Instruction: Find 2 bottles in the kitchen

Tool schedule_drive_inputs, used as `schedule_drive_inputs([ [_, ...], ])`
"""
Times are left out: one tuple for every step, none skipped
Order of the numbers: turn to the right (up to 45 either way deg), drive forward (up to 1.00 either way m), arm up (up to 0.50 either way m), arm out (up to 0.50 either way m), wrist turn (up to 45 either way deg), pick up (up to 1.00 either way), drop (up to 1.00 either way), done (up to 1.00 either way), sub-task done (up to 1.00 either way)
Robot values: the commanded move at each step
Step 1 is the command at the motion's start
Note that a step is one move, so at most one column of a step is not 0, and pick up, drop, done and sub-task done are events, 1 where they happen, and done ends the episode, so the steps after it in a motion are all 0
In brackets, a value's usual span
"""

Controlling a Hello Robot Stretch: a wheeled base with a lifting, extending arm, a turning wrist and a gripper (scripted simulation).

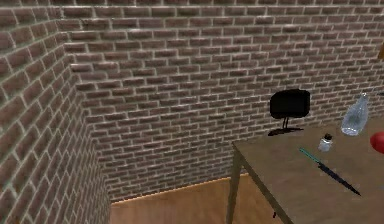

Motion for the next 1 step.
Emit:
schedule_drive_inputs([
  [0.0, 0.4, 0.0, 0.0, 0.0, 0.0, 0.0, 0.0, 0.0],
])
